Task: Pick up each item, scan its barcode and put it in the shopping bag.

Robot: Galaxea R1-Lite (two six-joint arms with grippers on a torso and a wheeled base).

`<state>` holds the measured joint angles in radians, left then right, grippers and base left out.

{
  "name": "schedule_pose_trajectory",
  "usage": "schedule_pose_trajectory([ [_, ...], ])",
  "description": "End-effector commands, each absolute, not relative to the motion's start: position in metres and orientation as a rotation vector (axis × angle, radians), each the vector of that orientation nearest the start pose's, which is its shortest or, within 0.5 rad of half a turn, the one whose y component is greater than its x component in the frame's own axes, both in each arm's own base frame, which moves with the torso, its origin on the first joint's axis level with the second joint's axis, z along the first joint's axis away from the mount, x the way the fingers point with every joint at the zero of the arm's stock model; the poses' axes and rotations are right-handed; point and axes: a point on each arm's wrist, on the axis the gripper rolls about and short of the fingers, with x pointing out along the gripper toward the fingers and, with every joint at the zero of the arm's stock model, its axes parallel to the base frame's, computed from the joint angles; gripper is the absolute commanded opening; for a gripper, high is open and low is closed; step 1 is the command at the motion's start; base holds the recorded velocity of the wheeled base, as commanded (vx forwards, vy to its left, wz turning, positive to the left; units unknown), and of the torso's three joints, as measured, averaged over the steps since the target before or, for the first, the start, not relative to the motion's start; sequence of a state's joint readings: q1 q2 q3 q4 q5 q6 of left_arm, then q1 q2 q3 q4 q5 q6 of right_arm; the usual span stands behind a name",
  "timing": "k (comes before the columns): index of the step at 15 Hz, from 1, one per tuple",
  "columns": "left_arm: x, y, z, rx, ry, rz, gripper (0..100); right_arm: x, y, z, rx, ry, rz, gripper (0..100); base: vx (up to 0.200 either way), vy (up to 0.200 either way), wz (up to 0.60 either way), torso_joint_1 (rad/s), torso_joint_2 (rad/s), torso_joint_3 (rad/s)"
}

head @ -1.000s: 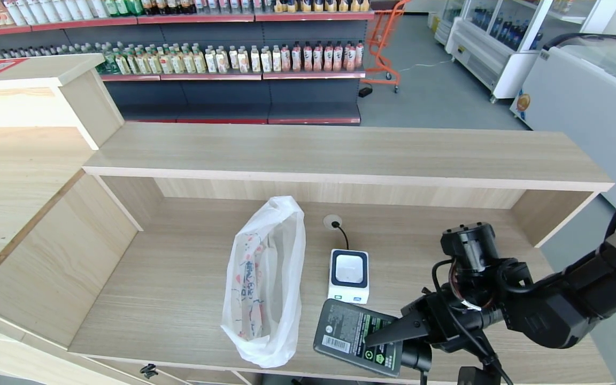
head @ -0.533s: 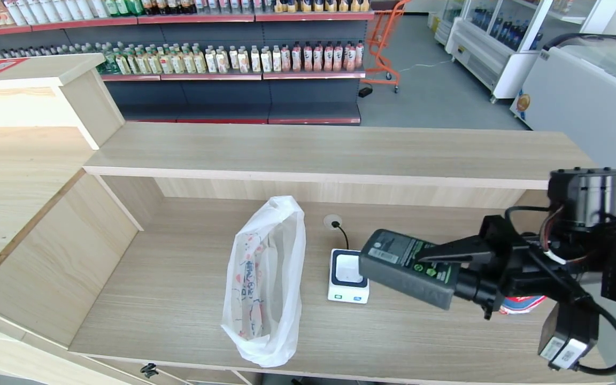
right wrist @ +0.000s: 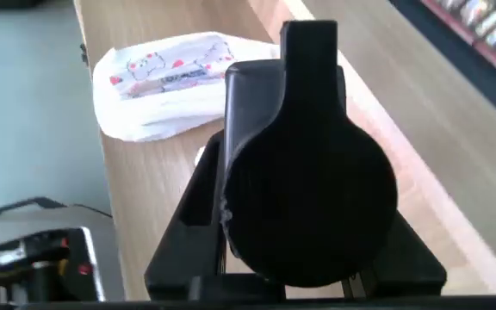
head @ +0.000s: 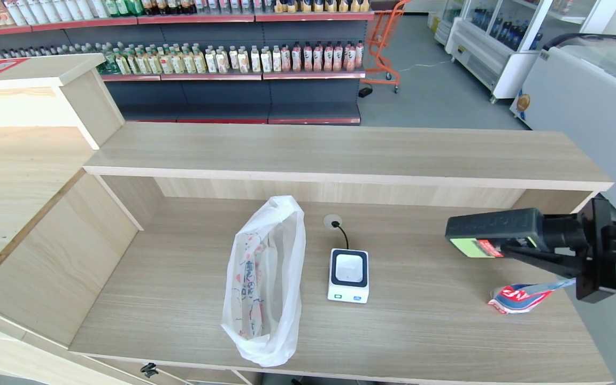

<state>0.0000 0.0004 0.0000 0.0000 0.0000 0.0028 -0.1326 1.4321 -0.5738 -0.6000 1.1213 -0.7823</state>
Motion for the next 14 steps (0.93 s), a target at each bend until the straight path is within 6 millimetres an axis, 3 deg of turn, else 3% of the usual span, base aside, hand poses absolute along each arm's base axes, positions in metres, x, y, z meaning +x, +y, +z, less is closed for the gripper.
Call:
schedule_pose_trajectory([
  [1, -0.023, 0.0, 0.076, 0.003, 0.002, 0.0, 100, 0.235, -0.019, 0.208, -0.223, 0.076, 0.623, 0, 0.0, 0.0, 0.0, 0.0, 0.0, 0.0],
  [3, -0.023, 0.0, 0.075, 0.003, 0.0, 0.0, 100, 0.261, -0.01, 0.195, 0.089, 0.237, 0.438, 0, 0.0, 0.0, 0.0, 0.0, 0.0, 0.0],
  [6, -0.023, 0.0, 0.075, 0.003, 0.0, 0.0, 100, 0.271, 0.027, 0.183, 0.552, 0.439, 0.433, 0, 0.0, 0.0, 0.0, 0.0, 0.0, 0.0],
  [8, -0.023, 0.0, 0.076, 0.003, 0.002, 0.0, 100, 0.269, 0.035, 0.18, 0.587, 0.49, 0.443, 0, 0.0, 0.0, 0.0, 0.0, 0.0, 0.0],
  [9, -0.023, 0.0, 0.076, 0.003, 0.002, 0.0, 100, 0.267, 0.053, 0.174, 0.635, 0.568, 0.474, 0, 0.0, 0.0, 0.0, 0.0, 0.0, 0.0],
  [14, -0.023, 0.0, 0.076, 0.003, 0.002, 0.0, 100, 0.277, 0.066, 0.159, 0.64, 0.626, 0.461, 0, 0.0, 0.0, 0.0, 0.0, 0.0, 0.0],
])
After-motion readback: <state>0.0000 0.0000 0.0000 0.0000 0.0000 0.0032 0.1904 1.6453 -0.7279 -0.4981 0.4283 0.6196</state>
